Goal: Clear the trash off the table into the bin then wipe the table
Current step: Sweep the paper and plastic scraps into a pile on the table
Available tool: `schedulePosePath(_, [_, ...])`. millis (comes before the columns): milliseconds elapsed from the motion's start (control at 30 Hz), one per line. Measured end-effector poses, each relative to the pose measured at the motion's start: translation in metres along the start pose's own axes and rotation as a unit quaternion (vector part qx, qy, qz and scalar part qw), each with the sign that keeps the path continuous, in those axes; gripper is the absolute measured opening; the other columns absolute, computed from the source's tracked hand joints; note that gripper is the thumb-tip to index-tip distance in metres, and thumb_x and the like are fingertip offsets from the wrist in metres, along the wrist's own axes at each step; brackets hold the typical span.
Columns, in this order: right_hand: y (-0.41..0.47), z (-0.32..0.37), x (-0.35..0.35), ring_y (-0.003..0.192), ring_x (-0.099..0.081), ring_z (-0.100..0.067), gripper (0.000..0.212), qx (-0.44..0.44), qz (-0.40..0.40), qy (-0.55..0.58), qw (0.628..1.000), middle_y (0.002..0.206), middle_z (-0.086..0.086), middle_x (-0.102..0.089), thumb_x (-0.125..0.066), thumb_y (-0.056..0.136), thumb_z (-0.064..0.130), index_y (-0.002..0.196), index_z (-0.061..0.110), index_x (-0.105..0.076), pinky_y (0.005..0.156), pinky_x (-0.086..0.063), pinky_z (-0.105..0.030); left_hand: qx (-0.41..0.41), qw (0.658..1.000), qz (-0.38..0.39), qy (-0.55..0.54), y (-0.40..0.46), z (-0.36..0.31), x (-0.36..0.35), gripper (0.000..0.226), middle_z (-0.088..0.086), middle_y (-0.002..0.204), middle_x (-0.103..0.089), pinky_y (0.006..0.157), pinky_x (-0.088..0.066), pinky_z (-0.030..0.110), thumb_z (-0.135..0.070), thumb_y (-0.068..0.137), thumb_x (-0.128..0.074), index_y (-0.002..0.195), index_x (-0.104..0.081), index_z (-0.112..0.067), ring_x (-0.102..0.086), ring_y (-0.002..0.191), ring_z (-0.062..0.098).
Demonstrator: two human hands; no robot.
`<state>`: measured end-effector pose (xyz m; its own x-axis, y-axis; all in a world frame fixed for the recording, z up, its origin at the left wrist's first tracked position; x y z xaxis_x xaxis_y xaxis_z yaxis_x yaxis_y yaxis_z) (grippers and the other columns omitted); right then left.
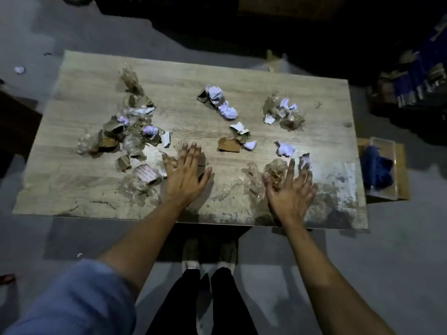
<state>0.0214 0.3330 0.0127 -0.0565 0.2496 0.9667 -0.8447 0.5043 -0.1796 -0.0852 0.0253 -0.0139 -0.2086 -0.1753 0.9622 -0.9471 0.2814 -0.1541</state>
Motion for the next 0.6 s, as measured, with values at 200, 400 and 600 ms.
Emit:
schedulePosePath(200, [0.014, 0.051, -0.042, 0.167, -0.004, -0.033, 0.094, 0.032, 0.033, 0.083, 0.995, 0.18, -0.015, 0.004, -0.02, 0.096, 0.089, 0.169, 0.038, 0.011, 0.135, -0.008, -0.056, -0.012, 1.0, -0.005, -0.005, 0.012, -0.012, -0.001, 0.076, -0.006, 0.183, -0.017, 0.129, -0.003, 0.073, -0.07, 0.11, -0.023, 0.173, -0.019, -0.027, -0.009, 0.17, 0.017])
schedulePosePath(400, [0.017, 0.119, -0.04, 0.167, -0.005, -0.031, 0.089, 0.125, 0.001, 0.082, 0.989, 0.181, -0.005, 0.005, -0.026, 0.101, 0.082, 0.172, 0.033, -0.002, 0.135, -0.007, -0.054, -0.008, 0.999, -0.03, -0.021, 0.026, -0.012, -0.002, 0.073, -0.009, 0.181, -0.022, 0.128, -0.013, 0.072, -0.071, 0.109, -0.021, 0.172, -0.021, -0.034, -0.021, 0.167, 0.016])
schedulePosePath(600, [0.051, 0.008, 0.006, 0.167, 0.005, -0.022, 0.086, 0.045, -0.074, 0.105, 0.991, 0.18, 0.001, 0.016, -0.022, 0.103, 0.077, 0.171, 0.033, 0.004, 0.136, -0.002, -0.053, -0.026, 0.998, -0.047, -0.032, 0.036, -0.017, -0.009, 0.07, -0.01, 0.177, -0.033, 0.123, -0.021, 0.068, -0.071, 0.107, -0.031, 0.169, -0.032, -0.037, -0.029, 0.164, 0.017])
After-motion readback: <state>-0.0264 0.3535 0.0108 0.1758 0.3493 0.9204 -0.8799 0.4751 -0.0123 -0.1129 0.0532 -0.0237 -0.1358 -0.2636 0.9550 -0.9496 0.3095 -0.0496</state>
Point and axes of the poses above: each hand's wrist, its own y-axis towards the middle knuckle, its own x-axis out of the back of the hand, z = x × y, the point moved 9 cm from there along y, towards the middle knuckle
